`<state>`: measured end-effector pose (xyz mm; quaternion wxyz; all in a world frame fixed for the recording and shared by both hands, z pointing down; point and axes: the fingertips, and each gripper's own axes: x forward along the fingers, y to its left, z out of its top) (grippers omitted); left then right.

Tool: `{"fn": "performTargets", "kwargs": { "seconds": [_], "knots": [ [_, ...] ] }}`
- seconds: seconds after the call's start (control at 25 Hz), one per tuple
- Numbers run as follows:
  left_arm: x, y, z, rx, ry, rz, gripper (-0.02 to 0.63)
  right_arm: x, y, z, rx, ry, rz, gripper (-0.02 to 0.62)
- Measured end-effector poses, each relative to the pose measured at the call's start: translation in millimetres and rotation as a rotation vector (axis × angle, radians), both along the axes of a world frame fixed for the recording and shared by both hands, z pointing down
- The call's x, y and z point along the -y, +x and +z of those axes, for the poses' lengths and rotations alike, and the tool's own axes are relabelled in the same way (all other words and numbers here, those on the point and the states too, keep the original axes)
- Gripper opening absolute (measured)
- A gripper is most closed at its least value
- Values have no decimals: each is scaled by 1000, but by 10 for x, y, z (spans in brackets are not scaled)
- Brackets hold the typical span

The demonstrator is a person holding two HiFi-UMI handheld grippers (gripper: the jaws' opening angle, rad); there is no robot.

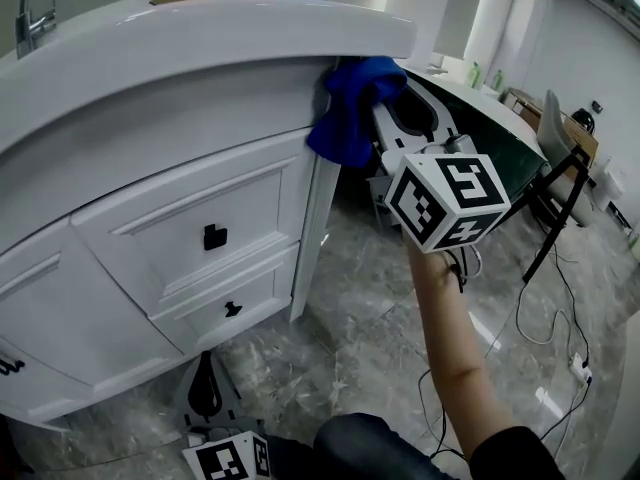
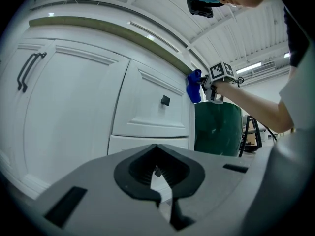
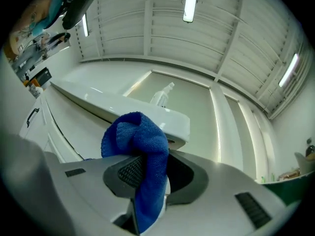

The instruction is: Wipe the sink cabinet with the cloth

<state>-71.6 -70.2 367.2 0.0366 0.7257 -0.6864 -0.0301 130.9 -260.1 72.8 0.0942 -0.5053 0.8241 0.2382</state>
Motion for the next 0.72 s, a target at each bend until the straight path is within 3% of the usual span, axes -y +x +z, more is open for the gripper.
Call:
{"fn": "performTargets", "kwargs": {
  "seconds": [0.28,0.72],
  "knots": [
    [8,-46,12,-31,-3,-10,0,-4,-73,46,-52,33,49,114],
    [-19,-75,31,-48,-23,-28,0,-6,-58,281,-30,27,42,114]
  ]
}}
